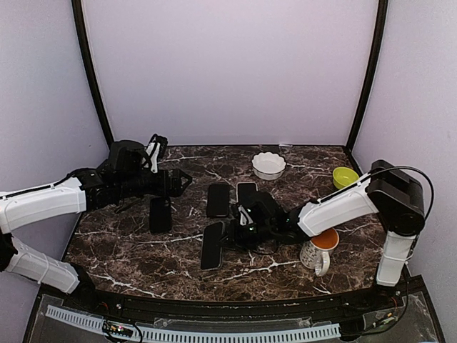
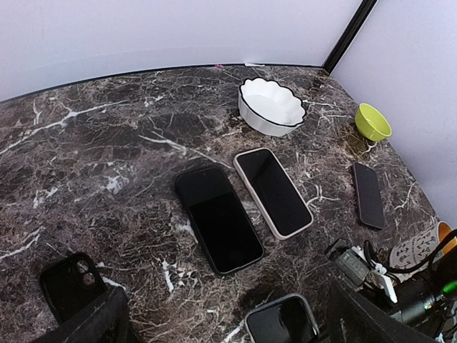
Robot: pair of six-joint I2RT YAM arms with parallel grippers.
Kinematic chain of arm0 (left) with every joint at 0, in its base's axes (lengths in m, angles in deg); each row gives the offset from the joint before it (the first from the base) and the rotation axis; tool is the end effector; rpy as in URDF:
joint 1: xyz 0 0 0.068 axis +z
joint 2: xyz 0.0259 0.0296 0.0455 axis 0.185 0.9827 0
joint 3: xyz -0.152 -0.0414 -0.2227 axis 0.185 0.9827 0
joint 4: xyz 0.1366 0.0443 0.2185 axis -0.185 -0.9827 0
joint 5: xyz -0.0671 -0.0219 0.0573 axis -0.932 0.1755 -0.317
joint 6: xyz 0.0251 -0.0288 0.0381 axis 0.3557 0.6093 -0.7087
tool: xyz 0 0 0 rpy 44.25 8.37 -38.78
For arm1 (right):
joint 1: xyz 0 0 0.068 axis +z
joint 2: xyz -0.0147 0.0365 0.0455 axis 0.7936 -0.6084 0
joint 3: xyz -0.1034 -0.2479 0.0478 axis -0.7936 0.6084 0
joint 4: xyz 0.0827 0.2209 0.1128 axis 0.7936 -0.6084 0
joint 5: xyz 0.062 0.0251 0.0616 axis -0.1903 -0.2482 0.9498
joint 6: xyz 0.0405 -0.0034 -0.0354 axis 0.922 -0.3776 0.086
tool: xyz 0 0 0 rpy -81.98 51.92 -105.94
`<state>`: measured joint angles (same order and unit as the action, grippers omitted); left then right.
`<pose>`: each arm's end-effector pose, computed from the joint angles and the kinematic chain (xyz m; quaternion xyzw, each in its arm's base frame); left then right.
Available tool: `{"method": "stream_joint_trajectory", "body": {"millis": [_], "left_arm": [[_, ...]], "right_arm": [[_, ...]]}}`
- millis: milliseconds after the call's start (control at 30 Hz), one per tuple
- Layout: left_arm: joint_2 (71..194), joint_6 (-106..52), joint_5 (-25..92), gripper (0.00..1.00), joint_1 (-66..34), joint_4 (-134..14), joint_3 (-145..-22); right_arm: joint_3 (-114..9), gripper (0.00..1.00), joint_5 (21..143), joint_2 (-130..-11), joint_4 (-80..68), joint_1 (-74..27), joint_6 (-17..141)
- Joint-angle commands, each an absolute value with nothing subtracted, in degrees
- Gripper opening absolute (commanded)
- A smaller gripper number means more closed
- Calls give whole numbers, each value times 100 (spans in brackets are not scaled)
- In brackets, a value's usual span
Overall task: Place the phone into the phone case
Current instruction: Place the phone with the phone case at the center of the board.
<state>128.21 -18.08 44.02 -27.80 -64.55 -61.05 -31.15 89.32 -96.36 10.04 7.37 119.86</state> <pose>0.2230 -0.1753 0.2881 0.1189 0.8264 -0.2558 0.4874 0.1825 0.3333 0.1436 -0.0238 0.8884 0.4470 0.1013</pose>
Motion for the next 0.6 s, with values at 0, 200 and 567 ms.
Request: {"method": "stream_joint_trajectory", "body": {"millis": [0, 200, 567], "left_arm": [[12661, -1866, 4341, 99, -2738, -6530, -6287], [12653, -1883, 4375, 99, -2721, -6539, -6278], [12721, -1875, 4373, 99, -2679, -6530, -6263]], "right_arm": [[-3187, 25, 8894, -9840, 911, 671, 11898], [-3513, 28, 8523, -9915, 30, 671, 11592], [-4004, 38, 7817, -9890, -972, 758, 11382]]}}
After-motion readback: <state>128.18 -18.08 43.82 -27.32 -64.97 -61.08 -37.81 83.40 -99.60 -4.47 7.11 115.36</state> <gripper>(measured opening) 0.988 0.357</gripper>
